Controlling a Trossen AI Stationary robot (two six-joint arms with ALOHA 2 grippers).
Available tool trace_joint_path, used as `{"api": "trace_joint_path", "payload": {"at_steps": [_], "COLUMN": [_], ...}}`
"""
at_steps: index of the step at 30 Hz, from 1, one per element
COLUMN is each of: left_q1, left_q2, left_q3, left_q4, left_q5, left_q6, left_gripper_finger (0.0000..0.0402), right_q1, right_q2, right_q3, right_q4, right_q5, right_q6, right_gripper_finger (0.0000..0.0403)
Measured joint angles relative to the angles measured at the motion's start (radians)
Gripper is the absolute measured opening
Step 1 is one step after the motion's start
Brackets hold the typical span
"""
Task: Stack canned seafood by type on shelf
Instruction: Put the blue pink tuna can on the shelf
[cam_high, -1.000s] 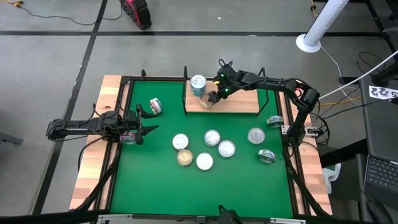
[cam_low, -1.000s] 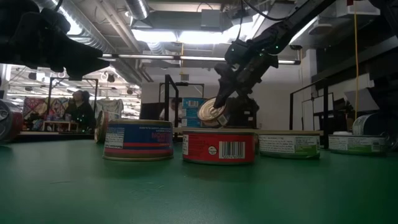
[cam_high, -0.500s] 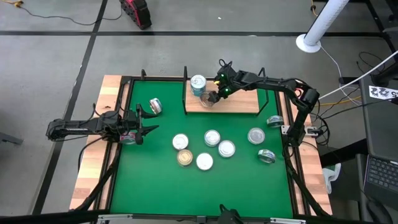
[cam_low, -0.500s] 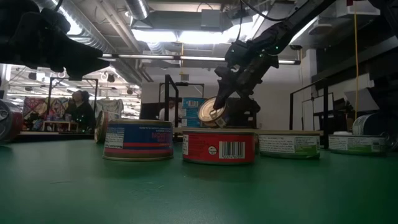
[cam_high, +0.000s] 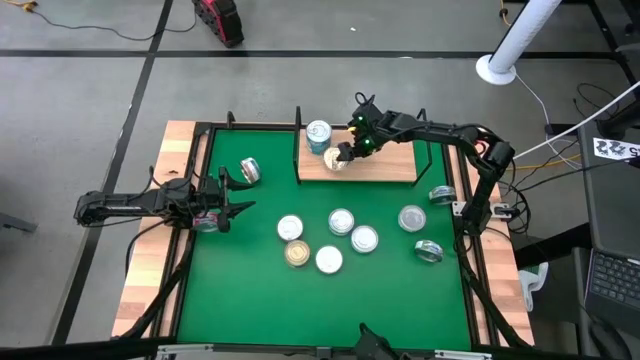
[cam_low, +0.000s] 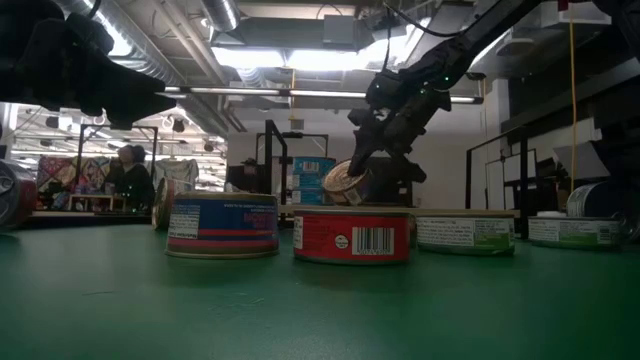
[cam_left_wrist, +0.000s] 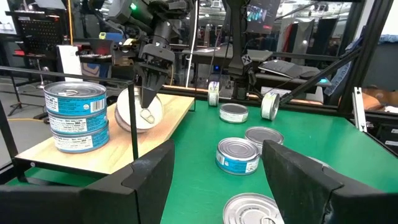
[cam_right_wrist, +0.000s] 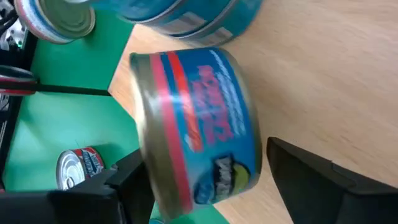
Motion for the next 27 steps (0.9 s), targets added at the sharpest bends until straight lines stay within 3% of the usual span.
{"api": "trace_joint_path", "payload": {"at_steps": [13, 21, 27], "left_q1": [0.0, 0.0, 0.0], "left_q2": [0.0, 0.0, 0.0], "left_q3": [0.0, 0.0, 0.001], "left_q4": [0.0, 0.006, 0.044], "left_q5": [0.0, 0.0, -0.026], "left_q6": [-0.003, -0.012, -0.164], "left_gripper_finger": [0.0239, 0.0239, 0.0239], "right_q1": [-0.026, -0.027, -0.027], "right_q2": [0.001, 0.001, 0.001], "right_q3": [0.0, 0.0, 0.0], "right_q4": [-0.058, -0.059, -0.064], "right_q5": [-0.022, -0.147, -0.17], "right_q6": [0.0, -0.01, -0.014], "right_gripper_finger": [0.0282, 0.0282, 0.0282]}}
